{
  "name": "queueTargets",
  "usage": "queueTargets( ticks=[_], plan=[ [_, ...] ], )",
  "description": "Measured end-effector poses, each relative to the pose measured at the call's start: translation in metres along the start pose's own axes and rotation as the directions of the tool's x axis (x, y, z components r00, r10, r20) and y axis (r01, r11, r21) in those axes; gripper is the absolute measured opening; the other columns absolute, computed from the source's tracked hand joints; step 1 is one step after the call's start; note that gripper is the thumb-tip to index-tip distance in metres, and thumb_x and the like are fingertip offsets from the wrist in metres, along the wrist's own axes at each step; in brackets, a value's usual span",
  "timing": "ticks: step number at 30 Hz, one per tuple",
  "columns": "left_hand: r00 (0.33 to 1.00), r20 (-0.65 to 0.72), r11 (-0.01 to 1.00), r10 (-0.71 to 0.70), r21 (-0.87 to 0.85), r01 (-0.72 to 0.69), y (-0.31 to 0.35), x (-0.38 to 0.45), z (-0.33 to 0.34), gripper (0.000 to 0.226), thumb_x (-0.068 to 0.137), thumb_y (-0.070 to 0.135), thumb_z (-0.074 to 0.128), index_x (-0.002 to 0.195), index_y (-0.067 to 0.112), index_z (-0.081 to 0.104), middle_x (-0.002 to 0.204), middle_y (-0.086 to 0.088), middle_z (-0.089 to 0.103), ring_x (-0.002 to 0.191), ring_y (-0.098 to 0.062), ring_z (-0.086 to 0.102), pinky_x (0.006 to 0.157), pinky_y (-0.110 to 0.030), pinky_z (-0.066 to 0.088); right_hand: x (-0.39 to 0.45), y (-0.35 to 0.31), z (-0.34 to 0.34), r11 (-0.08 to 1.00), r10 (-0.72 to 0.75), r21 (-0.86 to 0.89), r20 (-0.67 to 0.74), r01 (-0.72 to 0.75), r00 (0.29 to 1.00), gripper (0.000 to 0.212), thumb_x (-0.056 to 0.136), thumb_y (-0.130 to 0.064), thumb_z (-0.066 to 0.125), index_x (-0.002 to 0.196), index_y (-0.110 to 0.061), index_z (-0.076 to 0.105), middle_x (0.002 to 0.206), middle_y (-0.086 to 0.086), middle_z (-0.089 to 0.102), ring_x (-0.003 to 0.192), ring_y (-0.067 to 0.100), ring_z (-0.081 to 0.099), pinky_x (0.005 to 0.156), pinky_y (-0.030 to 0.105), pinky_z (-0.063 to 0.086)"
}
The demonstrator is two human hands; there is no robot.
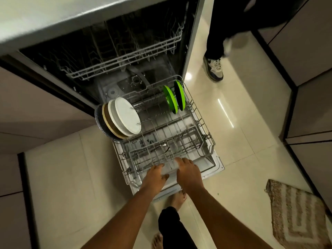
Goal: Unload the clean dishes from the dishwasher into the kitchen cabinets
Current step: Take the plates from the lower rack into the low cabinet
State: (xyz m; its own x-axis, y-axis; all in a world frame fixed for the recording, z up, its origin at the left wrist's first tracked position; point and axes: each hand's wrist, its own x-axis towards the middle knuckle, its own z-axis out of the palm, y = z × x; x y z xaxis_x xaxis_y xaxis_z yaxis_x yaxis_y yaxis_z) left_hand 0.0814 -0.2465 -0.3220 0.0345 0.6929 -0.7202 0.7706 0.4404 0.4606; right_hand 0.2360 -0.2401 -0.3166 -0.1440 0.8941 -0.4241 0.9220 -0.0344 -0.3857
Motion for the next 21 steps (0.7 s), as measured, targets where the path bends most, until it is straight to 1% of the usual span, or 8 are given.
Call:
queueTargets(
  ticks=[4,7,10,12,14,16,19,21],
  plan=[
    [1.000,-0.020,0.998,-0.001,-0.061,0.000,0.008,0.007,-0.027,0.053,0.093,0.032,0.063,0.142,0.022,0.046,0.140,-0.002,0.051,0.129,-0.020,0.049,0.107,-0.038,0.042,0.021,-0.007,-0.022,0.999,0.021,0.042,-0.044,-0.019,0.999,0.044,0.096,-0.016,0.053,0.139,-0.022,0.048,0.130,0.002,0.061,0.116,0.018,0.059,0.099,0.033,0.051],
    [0.998,-0.060,0.992,-0.012,-0.124,0.005,0.002,0.012,-0.050,0.047,0.093,0.029,0.062,0.138,0.021,0.050,0.134,-0.002,0.055,0.125,-0.021,0.053,0.103,-0.036,0.045,0.043,-0.017,-0.032,0.998,0.010,0.070,-0.060,-0.006,0.998,0.040,0.099,-0.021,0.051,0.139,-0.022,0.051,0.126,0.003,0.063,0.113,0.019,0.060,0.095,0.031,0.053],
    [0.990,-0.129,0.986,-0.055,-0.166,0.034,-0.010,0.013,-0.077,0.043,0.095,0.027,0.059,0.137,0.018,0.051,0.132,-0.001,0.056,0.123,-0.020,0.054,0.097,-0.027,0.042,0.066,-0.038,-0.038,0.993,0.006,0.114,-0.092,0.005,0.996,0.036,0.099,-0.028,0.052,0.134,-0.023,0.057,0.120,0.004,0.065,0.106,0.021,0.063,0.087,0.033,0.054],
    [0.978,-0.185,0.975,-0.096,-0.215,0.055,-0.020,0.015,-0.096,0.038,0.095,0.024,0.060,0.132,0.016,0.056,0.123,-0.001,0.061,0.117,-0.020,0.058,0.091,-0.024,0.043,0.083,-0.057,-0.041,0.987,0.002,0.158,-0.106,0.015,0.994,0.033,0.097,-0.027,0.056,0.129,-0.022,0.061,0.113,0.003,0.068,0.100,0.021,0.064,0.082,0.033,0.054],
    [0.962,-0.243,0.962,-0.127,-0.268,0.059,-0.031,0.019,-0.114,0.027,0.094,0.016,0.060,0.121,0.016,0.062,0.108,-0.001,0.064,0.105,-0.021,0.063,0.083,-0.025,0.047,0.096,-0.077,-0.042,0.978,0.008,0.210,-0.115,0.017,0.993,0.030,0.095,-0.026,0.061,0.124,-0.021,0.064,0.109,0.001,0.069,0.097,0.019,0.064,0.080,0.031,0.053],
    [0.943,-0.285,0.952,-0.171,-0.294,0.084,-0.043,0.029,-0.132,0.020,0.092,0.011,0.058,0.110,0.018,0.063,0.098,-0.001,0.063,0.095,-0.024,0.064,0.075,-0.026,0.044,0.109,-0.094,-0.039,0.968,0.012,0.252,-0.116,0.018,0.993,0.028,0.093,-0.028,0.063,0.121,-0.022,0.066,0.106,-0.001,0.070,0.094,0.017,0.065,0.079,0.031,0.055],
    [0.909,-0.330,0.936,-0.254,-0.322,0.145,-0.064,0.045,-0.160,0.025,0.093,0.013,0.058,0.118,0.011,0.064,0.105,-0.008,0.068,0.099,-0.026,0.065,0.075,-0.022,0.038,0.124,-0.121,-0.033,0.956,0.016,0.295,-0.089,0.011,0.996,0.026,0.092,-0.029,0.065,0.117,-0.020,0.068,0.104,0.002,0.070,0.092,0.020,0.066,0.079,0.035,0.057],
    [0.912,-0.320,0.933,-0.258,-0.327,0.149,-0.076,0.055,-0.179,0.029,0.094,0.015,0.056,0.122,0.010,0.063,0.111,-0.010,0.069,0.103,-0.027,0.065,0.076,-0.021,0.038,0.133,-0.139,-0.028,0.945,0.032,0.327,-0.074,-0.007,0.997,0.026,0.091,-0.027,0.066,0.115,-0.018,0.069,0.101,0.005,0.070,0.091,0.023,0.066,0.079,0.038,0.057]
  ],
)
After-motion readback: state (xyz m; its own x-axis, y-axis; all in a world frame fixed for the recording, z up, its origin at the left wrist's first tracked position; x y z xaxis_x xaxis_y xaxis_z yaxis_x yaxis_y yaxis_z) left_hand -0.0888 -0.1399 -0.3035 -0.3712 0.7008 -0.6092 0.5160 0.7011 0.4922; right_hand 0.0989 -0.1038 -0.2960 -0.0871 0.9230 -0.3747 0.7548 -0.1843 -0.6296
